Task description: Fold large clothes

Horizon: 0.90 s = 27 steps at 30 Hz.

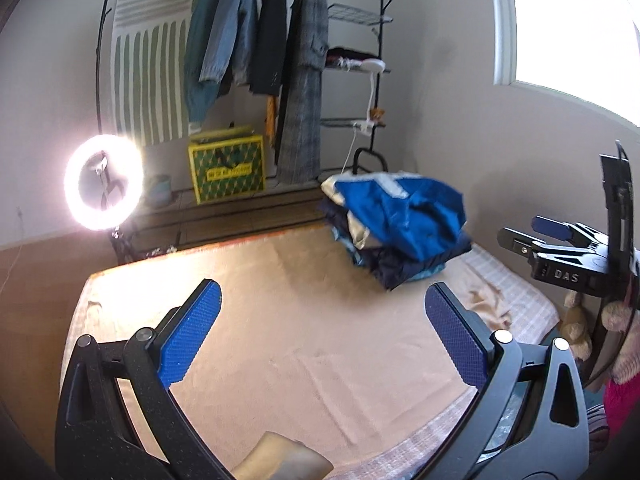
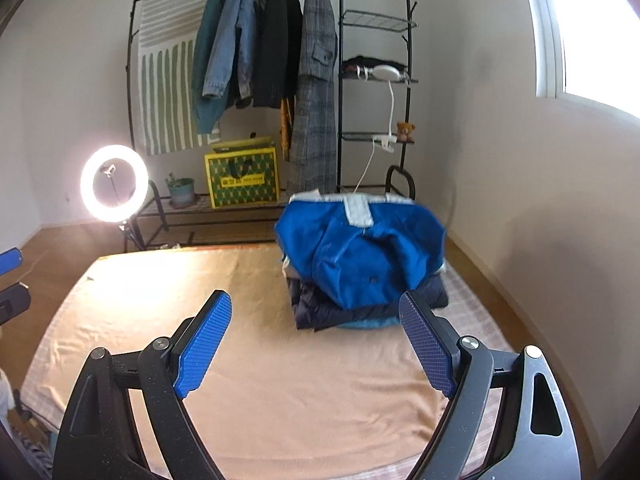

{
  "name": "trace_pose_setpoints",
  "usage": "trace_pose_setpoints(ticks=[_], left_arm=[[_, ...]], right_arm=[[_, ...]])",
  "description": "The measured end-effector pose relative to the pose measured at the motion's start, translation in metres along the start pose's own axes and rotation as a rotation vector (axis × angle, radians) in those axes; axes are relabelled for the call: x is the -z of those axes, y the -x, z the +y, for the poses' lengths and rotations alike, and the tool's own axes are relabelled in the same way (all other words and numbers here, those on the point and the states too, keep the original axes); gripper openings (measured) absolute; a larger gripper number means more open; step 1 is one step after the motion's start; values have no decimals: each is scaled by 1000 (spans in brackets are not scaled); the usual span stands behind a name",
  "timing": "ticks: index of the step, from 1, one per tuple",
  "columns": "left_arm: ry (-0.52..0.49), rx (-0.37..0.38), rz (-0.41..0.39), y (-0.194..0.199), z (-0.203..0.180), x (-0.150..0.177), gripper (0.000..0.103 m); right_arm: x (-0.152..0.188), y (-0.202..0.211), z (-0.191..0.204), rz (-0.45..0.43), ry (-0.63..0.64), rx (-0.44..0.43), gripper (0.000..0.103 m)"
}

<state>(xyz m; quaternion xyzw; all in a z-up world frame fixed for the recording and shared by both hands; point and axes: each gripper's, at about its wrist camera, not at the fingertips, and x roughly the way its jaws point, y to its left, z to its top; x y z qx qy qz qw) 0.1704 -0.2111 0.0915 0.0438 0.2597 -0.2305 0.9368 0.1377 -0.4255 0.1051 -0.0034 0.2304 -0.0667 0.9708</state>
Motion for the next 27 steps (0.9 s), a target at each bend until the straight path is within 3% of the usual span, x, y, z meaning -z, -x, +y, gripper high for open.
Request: trace_pose_setpoints(ticks=[14, 27], left_arm=[[-16, -77, 95, -62, 23, 49, 103], [-60, -76, 111, -74, 8, 59, 103]], right_arm=[[59, -66, 12, 87, 0, 36, 86], [69, -89, 4, 122, -33, 41, 86]])
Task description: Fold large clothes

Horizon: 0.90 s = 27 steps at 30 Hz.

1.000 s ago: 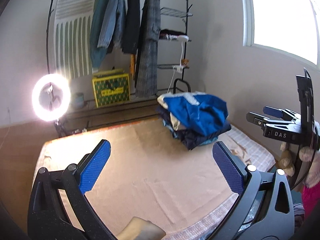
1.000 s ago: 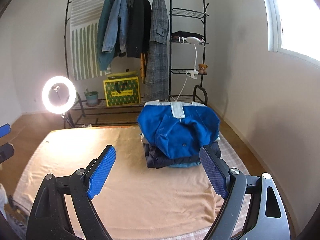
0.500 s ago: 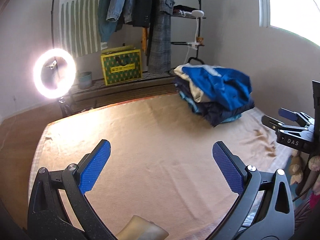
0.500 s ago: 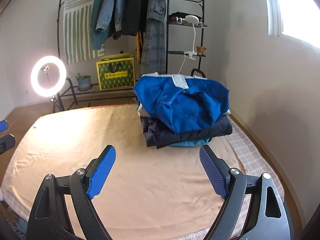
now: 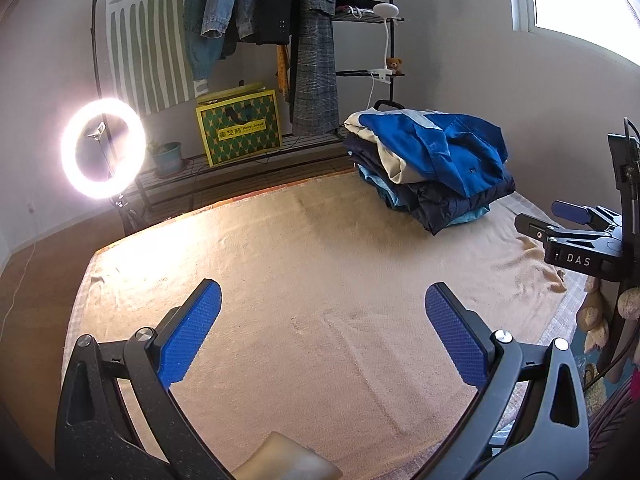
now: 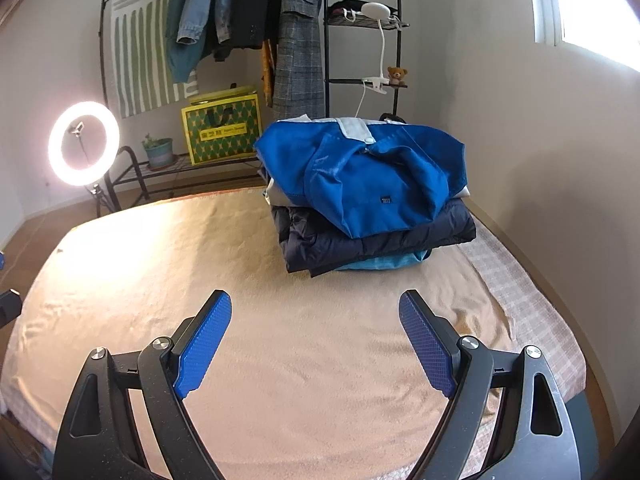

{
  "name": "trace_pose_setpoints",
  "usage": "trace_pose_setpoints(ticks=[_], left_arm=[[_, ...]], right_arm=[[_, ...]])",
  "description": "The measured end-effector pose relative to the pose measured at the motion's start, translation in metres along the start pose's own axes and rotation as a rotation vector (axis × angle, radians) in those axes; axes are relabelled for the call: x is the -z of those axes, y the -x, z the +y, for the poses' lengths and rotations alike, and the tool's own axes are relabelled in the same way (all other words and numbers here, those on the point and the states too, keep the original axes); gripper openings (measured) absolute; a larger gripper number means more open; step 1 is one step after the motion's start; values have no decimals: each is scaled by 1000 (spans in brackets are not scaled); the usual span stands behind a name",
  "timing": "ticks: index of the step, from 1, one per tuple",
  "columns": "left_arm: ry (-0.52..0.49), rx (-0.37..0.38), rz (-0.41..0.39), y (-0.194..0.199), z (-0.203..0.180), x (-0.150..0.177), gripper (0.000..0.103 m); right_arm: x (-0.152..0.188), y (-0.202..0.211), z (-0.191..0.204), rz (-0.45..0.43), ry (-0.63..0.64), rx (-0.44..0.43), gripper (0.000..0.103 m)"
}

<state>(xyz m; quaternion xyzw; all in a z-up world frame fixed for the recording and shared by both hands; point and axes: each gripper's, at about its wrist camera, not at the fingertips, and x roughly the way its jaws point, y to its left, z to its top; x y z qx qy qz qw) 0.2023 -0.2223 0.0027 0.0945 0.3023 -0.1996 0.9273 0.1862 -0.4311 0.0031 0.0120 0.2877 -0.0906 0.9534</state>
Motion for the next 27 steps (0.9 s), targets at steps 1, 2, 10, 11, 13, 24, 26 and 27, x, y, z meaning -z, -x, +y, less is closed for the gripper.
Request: trace_pose_setpoints(ticks=[1, 2, 10, 11, 13, 24, 26, 27], left_arm=[[0, -1, -1, 0, -1, 0, 103], [-1, 1, -1, 0, -1, 0, 103], [-11, 10, -2, 3, -3, 1, 103], [-12, 8, -8, 5, -4, 2, 103], [-20, 6, -23, 8, -5, 2, 103], [-17, -7, -42, 12, -4, 1, 103], [-21, -8, -46, 13, -4, 1, 103], [-22, -7, -46, 13, -4, 1, 103]], right_arm=[[1, 1, 1, -2, 8, 4, 86], [1, 1, 2, -4, 16, 10, 86], [3, 2, 3, -9, 24, 15, 86], [3, 3, 3, -9, 27, 14, 86], [3, 4, 5, -8, 36, 11, 86], [2, 1, 10, -1, 53, 11, 86], [2, 1, 9, -1, 53, 9, 86], [2, 1, 10, -1, 54, 8, 86]])
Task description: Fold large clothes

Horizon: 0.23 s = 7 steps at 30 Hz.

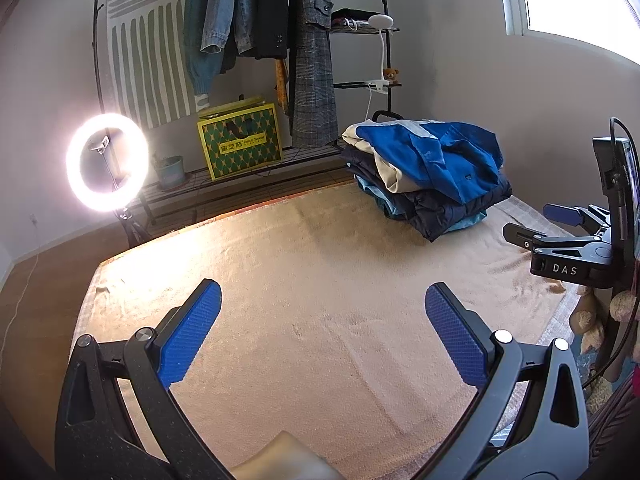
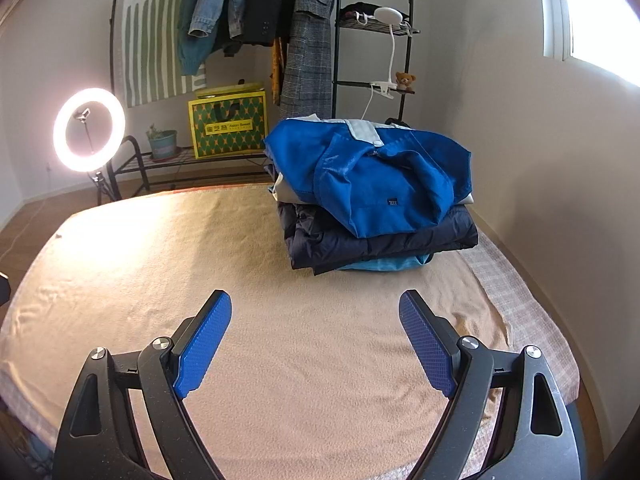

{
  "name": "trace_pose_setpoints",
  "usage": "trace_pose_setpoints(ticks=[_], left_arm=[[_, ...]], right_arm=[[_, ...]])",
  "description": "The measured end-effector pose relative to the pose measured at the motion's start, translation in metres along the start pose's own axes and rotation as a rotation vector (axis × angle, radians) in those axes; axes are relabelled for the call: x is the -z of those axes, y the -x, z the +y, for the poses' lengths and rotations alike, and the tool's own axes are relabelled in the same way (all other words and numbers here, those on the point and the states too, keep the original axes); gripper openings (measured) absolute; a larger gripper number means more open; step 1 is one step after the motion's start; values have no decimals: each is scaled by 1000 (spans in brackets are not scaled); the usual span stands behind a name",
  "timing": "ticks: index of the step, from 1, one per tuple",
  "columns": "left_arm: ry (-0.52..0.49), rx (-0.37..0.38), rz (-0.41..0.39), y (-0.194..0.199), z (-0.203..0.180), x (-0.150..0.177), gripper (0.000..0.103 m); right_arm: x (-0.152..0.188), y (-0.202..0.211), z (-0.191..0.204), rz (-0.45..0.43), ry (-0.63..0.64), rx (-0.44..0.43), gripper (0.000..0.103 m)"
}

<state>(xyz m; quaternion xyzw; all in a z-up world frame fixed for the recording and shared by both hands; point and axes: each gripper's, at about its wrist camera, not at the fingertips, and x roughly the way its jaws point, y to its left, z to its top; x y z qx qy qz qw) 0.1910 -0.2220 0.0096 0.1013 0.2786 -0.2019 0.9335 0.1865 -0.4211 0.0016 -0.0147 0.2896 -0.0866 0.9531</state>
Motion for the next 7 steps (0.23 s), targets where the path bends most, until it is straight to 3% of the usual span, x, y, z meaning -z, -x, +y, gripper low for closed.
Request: trace_pose_setpoints(ticks=[7], left_arm=[[-4, -8, 2, 0, -4, 0, 103]], right_arm=[[1, 1, 3, -1, 2, 3, 86]])
